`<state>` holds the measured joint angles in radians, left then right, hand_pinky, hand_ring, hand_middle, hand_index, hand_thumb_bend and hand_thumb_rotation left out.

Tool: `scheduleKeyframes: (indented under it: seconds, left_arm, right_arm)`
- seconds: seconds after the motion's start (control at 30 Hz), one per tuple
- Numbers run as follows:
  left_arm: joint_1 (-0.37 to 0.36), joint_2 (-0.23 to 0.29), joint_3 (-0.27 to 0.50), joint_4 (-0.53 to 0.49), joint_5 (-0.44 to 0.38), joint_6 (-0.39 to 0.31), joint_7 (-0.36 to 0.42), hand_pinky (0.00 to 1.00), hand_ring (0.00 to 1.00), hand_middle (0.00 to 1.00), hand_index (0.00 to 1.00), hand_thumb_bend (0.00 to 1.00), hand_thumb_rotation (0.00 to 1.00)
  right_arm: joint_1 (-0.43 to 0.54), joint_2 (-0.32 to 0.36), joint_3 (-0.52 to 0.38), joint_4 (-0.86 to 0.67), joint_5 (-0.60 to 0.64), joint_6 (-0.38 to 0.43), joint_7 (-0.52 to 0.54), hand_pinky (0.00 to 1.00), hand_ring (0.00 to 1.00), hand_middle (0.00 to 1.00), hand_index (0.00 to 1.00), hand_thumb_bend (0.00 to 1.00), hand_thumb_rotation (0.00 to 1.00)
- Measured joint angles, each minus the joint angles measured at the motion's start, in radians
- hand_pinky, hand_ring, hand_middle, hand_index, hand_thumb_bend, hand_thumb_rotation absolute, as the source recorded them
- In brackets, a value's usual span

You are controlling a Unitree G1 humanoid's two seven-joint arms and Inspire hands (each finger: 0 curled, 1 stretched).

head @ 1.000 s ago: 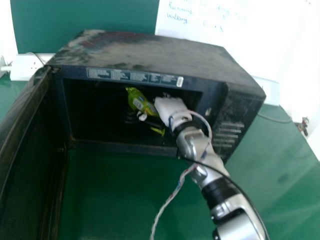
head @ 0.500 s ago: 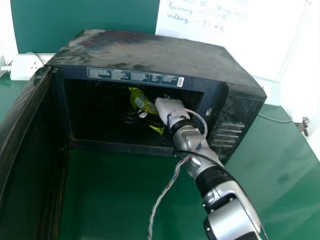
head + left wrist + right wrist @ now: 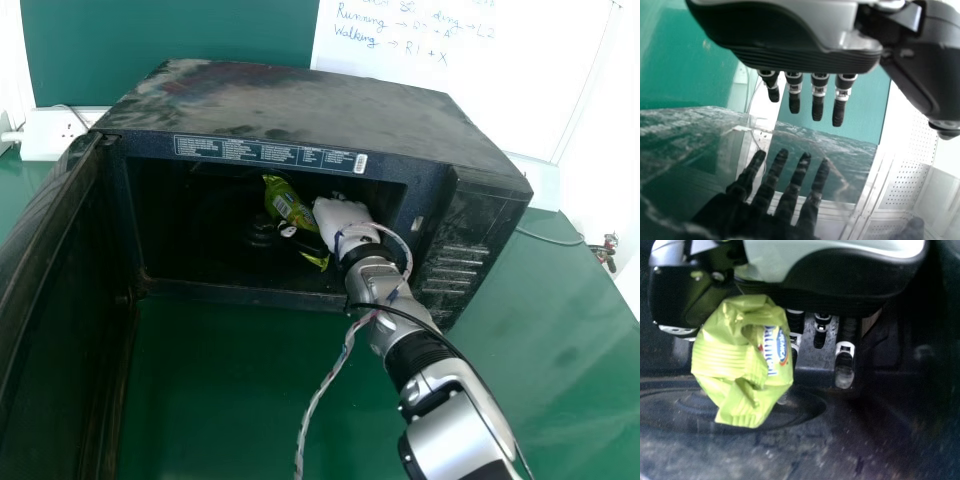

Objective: Put biscuit inside oven

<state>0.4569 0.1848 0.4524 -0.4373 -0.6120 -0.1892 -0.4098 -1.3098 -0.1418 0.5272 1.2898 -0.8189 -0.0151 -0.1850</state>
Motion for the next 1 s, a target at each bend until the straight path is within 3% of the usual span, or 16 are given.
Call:
scheduleKeyframes:
  seconds: [0.27, 0.43, 0.5, 0.6, 0.8, 1.0]
  left_arm:
    - [0.014, 0.004, -0.005, -0.024, -0.03, 0.031, -0.024, 0.67, 0.72, 0.78, 0.8, 0.8, 1.0]
    - [0.035, 0.005, -0.005, -0.038, -0.041, 0.065, -0.027, 0.69, 0.74, 0.82, 0.82, 0.82, 1.0]
    - [0.037, 0.004, -0.005, -0.041, -0.041, 0.069, -0.027, 0.69, 0.74, 0.83, 0.82, 0.83, 1.0]
    - [0.038, 0.002, -0.005, -0.041, -0.042, 0.069, -0.032, 0.71, 0.76, 0.84, 0.83, 0.83, 1.0]
    - [0.029, -0.018, -0.005, -0.017, -0.033, 0.007, -0.065, 0.73, 0.77, 0.84, 0.84, 0.82, 1.0]
    - [0.026, -0.02, -0.005, -0.002, -0.014, -0.018, -0.075, 0.72, 0.77, 0.84, 0.84, 0.83, 1.0]
  right_arm:
    - [0.0, 0.003, 0.0, 0.0, 0.024, -0.022, -0.017, 0.2, 0.43, 0.51, 0.48, 0.5, 0.0]
    - [0.001, 0.003, 0.006, 0.0, 0.025, -0.028, -0.028, 0.23, 0.44, 0.5, 0.49, 0.52, 0.0]
    - [0.002, 0.002, 0.006, 0.0, 0.026, -0.033, -0.029, 0.25, 0.5, 0.65, 0.49, 0.51, 0.08]
    - [0.004, 0.001, 0.006, -0.001, 0.028, -0.035, -0.035, 0.27, 0.54, 0.73, 0.49, 0.51, 0.1]
    - [0.008, -0.003, 0.007, -0.003, 0.037, -0.04, -0.035, 0.3, 0.66, 0.8, 0.49, 0.5, 0.1]
    - [0.009, -0.007, 0.008, -0.006, 0.041, -0.04, -0.035, 0.31, 0.69, 0.8, 0.49, 0.5, 0.1]
